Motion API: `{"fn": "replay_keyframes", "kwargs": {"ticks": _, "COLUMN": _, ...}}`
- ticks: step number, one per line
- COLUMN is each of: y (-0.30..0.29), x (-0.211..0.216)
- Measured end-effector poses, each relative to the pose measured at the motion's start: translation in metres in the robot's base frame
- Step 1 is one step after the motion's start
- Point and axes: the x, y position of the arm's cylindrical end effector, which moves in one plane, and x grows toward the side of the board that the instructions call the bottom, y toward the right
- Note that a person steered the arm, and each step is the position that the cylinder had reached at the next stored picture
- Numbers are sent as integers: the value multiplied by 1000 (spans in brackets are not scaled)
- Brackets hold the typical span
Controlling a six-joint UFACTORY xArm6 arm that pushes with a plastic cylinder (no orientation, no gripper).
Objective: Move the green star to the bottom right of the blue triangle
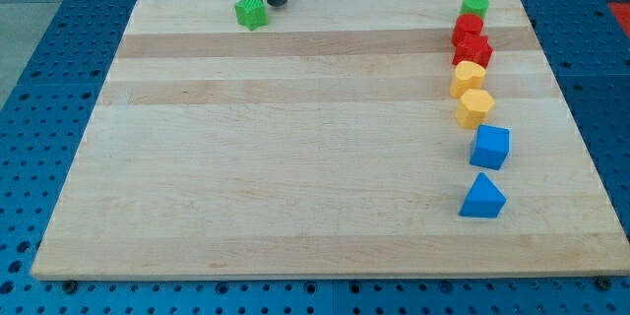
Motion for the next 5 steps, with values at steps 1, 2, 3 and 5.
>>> {"fn": "replay_keyframes", "kwargs": {"ticks": 1, "y": 2, "x": 38}}
{"fn": "replay_keyframes", "kwargs": {"ticks": 2, "y": 1, "x": 55}}
{"fn": "replay_keyframes", "kwargs": {"ticks": 3, "y": 0, "x": 57}}
{"fn": "replay_keyframes", "kwargs": {"ticks": 5, "y": 10, "x": 8}}
